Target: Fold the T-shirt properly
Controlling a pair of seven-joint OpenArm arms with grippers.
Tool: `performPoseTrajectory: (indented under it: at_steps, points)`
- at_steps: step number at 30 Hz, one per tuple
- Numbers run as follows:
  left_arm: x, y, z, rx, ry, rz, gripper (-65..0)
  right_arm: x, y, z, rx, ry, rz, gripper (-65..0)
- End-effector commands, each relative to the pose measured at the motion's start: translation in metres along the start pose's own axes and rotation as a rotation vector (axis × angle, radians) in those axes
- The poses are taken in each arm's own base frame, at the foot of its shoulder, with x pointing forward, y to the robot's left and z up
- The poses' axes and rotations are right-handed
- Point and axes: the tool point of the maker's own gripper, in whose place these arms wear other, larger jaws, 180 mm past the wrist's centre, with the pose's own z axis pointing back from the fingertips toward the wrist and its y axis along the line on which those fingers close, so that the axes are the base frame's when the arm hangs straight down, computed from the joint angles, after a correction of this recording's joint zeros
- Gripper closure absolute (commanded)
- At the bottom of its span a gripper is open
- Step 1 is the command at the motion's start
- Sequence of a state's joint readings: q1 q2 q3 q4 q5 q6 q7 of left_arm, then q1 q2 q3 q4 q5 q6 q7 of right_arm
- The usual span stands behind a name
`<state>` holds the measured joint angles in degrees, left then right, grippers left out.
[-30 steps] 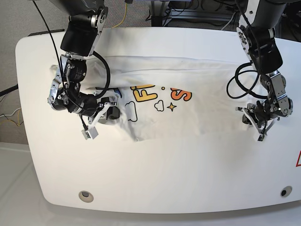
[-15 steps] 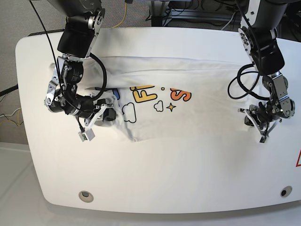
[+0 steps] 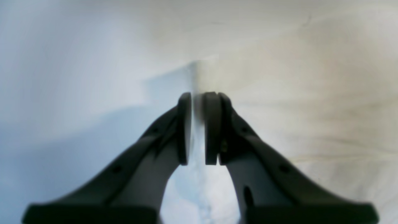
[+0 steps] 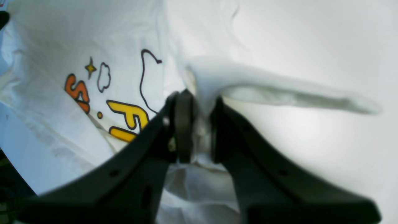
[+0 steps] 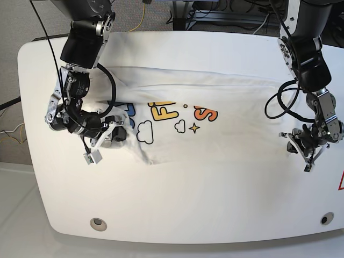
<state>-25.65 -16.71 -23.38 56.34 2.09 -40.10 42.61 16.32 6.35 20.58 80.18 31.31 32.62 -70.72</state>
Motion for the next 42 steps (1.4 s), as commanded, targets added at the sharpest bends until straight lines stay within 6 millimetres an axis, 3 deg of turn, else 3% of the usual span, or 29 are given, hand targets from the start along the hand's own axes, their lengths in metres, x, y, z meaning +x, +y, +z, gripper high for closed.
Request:
performPoseTrajectory:
  at_steps: [1,13,22,30,35,39,42]
  points:
    - [0.032,0.013,0.012,0.033,-0.063,-0.037,-6.9,0.024,0.003,0.007,0.003,-0.065,0.031,-8.6]
    - [0.042,0.021,0.017,0.050,-0.074,-0.050,-6.9,0.023,-0.003,0.011,-0.011,-0.050,0.036,-8.6]
    - [0.037,0.022,0.017,0.053,-0.045,-0.050,-6.9,0.034,0.001,0.021,-0.028,-0.077,0.077,-8.6]
    - [0.032,0.020,0.015,0.046,-0.039,-0.044,-7.4,0.032,0.002,0.021,-0.026,-0.068,0.077,-8.6]
    - [0.024,0.017,0.012,0.038,-0.025,-0.040,-20.9,0.031,0.003,0.020,-0.024,-0.066,0.077,-8.6]
    - [0.024,0.017,0.013,0.036,-0.031,-0.032,-42.8,0.031,0.004,0.020,-0.022,-0.065,0.078,-8.6]
    - [0.024,0.022,0.015,0.044,-0.042,-0.006,-52.9,0.031,0.004,0.020,-0.022,-0.065,0.078,-8.6]
